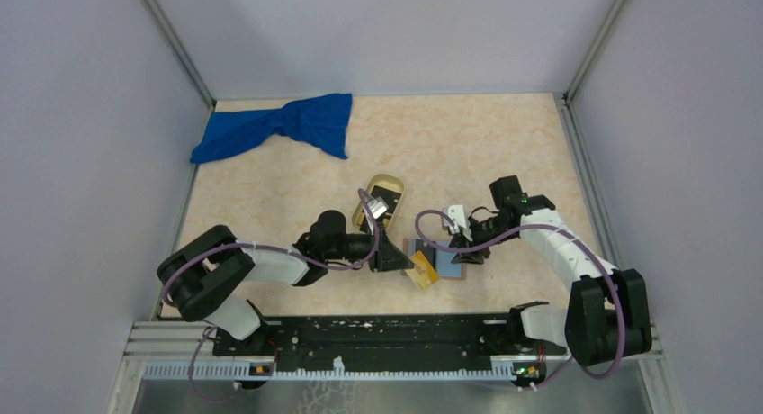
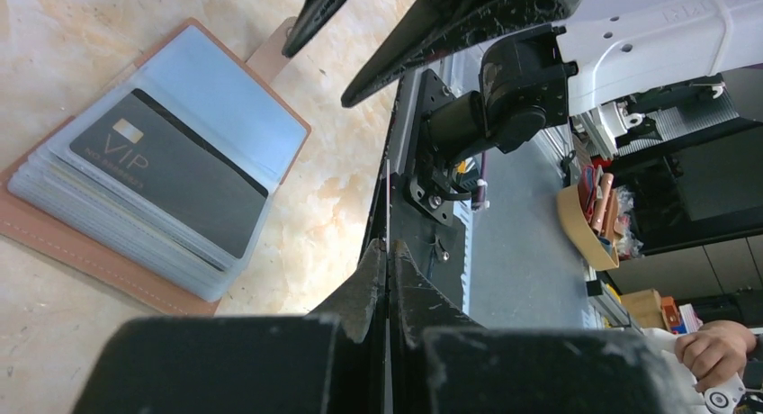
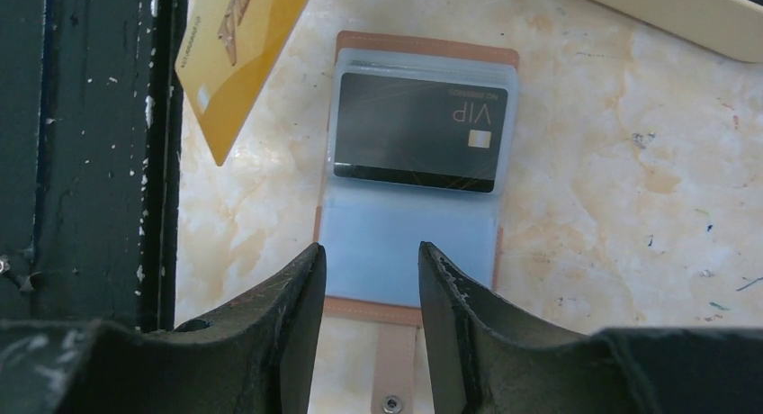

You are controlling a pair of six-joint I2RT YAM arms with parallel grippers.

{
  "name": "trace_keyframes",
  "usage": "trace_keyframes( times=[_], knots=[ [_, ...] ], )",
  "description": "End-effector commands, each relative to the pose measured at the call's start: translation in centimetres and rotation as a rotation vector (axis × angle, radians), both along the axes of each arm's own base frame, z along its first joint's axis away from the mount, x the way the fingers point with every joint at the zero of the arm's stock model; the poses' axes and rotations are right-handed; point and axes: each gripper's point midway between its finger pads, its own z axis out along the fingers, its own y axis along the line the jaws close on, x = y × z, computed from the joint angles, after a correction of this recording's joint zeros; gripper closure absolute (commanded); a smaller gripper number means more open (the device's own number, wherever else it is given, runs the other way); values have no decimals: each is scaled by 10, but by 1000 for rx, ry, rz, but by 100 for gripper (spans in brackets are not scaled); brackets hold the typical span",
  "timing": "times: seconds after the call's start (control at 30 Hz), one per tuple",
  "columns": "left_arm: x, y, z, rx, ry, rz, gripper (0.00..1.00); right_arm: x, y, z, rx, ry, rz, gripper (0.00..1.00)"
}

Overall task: Put the credit cards into the card holder
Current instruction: Pick up the credit card from the storage box, then insert the credit card into the card holder.

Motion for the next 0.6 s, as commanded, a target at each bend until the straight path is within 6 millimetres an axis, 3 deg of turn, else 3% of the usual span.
trace_keyframes(
  times=[0.0,0.37,0.57],
  knots=[
    [6,-8,7,-13,-35,-3,100,0,2,9,32,-45,55,57],
    [6,-10,6,-10,-28,-13,100,-3,2,10,41,-84,77,54],
    [7,-11,5,1,-32,-19,100,-16,-2,-1,19,-137,182,48]
  ],
)
